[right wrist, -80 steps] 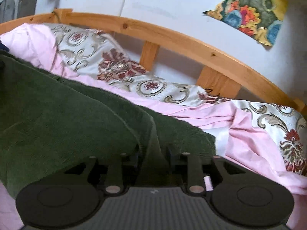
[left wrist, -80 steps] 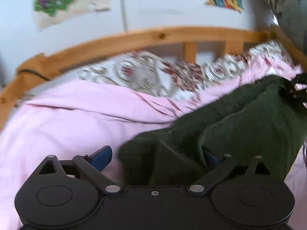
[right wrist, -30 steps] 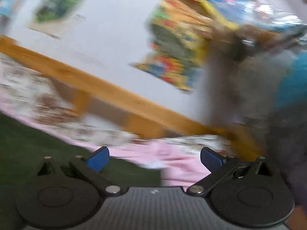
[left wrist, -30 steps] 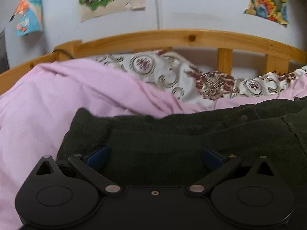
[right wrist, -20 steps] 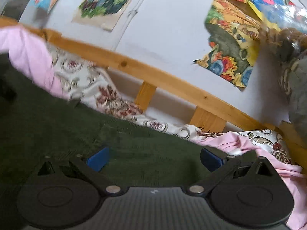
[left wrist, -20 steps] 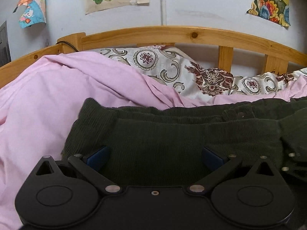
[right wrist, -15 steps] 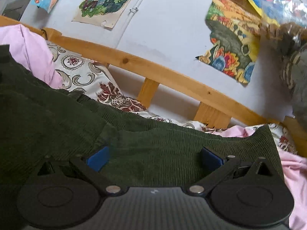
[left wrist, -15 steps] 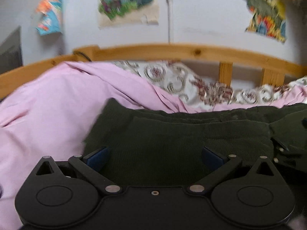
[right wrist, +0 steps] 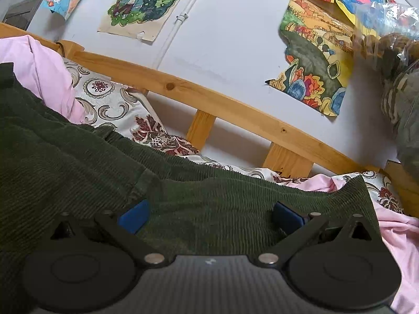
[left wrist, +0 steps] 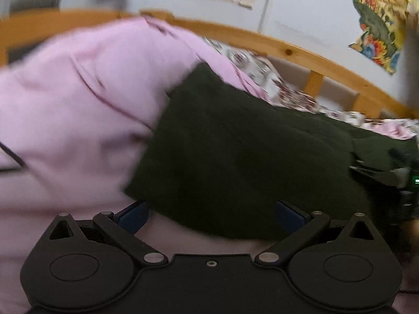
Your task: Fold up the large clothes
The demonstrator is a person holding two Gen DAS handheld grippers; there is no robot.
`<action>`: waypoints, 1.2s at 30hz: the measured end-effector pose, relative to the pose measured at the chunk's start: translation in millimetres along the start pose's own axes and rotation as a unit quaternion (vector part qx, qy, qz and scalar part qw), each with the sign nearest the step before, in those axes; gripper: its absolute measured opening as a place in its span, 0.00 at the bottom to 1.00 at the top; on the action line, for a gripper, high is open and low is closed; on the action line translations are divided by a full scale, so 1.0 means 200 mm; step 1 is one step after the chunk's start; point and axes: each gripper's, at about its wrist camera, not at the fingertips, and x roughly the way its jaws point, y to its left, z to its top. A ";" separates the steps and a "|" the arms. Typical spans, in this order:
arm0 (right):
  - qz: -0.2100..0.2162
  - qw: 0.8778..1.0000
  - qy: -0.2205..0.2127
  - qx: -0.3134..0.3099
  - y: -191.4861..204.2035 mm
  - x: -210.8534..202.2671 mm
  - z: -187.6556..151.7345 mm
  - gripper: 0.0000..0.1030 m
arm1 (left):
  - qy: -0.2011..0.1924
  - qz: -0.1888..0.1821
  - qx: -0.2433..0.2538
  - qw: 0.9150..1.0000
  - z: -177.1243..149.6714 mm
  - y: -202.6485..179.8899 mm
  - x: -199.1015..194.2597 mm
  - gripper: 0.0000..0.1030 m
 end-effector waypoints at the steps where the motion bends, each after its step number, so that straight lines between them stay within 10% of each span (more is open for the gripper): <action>1: 0.000 1.000 0.000 0.000 0.00 0.00 0.00 1.00 | 0.011 -0.020 -0.017 1.000 -0.01 0.01 0.02 0.99; 11: 0.005 1.000 0.004 0.007 -0.02 0.01 0.00 1.00 | -0.017 -0.010 -0.143 0.989 -0.05 0.07 0.20 0.99; 19: 0.041 0.997 -0.056 -0.020 0.04 -0.06 0.17 1.00 | -0.032 -0.006 -0.162 0.986 -0.06 0.09 0.17 0.99; 36: 0.071 0.996 -0.023 -0.043 0.17 0.07 0.09 1.00 | -0.073 -0.017 -0.141 0.987 -0.07 0.01 0.16 0.95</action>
